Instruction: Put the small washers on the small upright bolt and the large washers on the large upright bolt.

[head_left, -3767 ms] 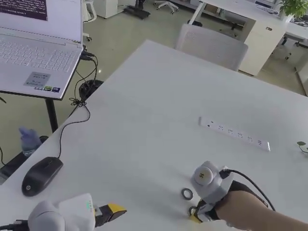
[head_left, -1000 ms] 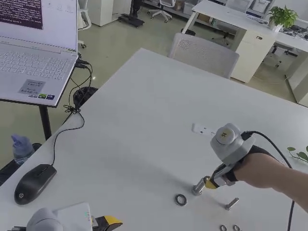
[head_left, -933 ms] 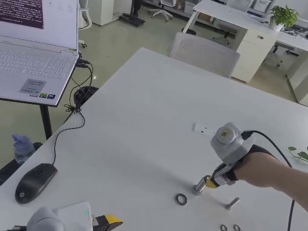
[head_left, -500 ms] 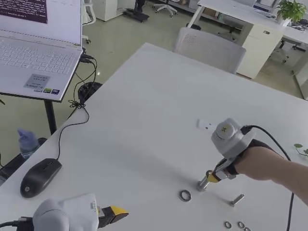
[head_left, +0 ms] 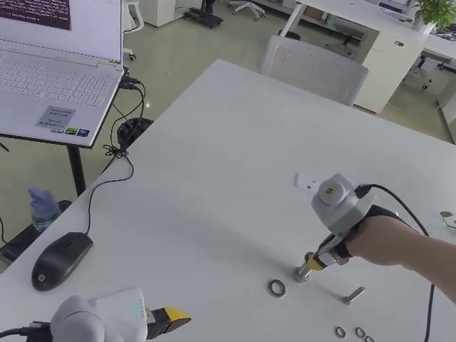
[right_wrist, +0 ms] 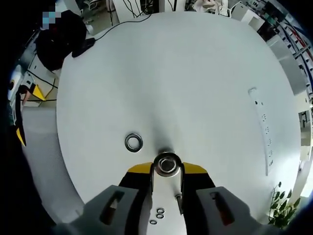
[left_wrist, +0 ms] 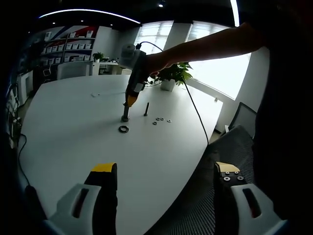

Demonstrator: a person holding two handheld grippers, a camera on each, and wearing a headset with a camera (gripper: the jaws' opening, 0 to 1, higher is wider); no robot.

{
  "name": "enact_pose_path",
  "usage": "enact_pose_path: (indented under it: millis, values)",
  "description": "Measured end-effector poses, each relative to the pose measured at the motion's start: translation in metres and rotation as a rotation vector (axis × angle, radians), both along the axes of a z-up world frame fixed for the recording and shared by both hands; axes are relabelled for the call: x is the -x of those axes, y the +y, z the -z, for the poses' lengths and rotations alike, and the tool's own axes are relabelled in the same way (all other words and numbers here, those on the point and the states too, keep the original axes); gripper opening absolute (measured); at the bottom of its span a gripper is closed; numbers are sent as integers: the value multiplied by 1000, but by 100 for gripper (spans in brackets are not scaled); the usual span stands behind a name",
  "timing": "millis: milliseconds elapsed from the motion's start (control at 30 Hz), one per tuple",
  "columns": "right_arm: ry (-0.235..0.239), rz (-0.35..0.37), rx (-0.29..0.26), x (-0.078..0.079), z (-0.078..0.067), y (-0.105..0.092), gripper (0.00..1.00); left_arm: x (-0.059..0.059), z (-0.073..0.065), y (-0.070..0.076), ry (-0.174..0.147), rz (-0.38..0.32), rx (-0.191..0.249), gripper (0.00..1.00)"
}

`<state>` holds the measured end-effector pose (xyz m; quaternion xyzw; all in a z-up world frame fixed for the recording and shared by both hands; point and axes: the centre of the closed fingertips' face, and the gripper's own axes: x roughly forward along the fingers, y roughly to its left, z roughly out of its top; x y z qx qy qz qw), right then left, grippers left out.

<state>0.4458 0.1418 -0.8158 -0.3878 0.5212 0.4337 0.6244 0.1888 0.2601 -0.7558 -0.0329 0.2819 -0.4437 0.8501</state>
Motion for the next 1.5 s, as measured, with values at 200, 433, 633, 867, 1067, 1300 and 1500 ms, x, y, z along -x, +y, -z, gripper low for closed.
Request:
enact_pose_path:
  millis: [200,433,633,867,1067,1300,1500]
  values:
    - [9,2,2,1,6,1,21,2,2,1,7,0,-2,80]
    - [15,0,10,2,14,1,21,3,4,1,16,-1,-2,80]
    - [17,5,17,1,19,0,21,5,5,2,21,-1,-2,80]
    - [21,1,22,1,26,1,21,6,5,1,17,9,-5,80]
    - [25,0,31,0,32,1,21,6,4,1,15,11,-7,80]
    - [34,2,38,-1,41,-1,21,3,1,3,-7,5,-10,81]
    - [33,2,37,-2,44,-1,21,3,5,3,-16,16,-30,82]
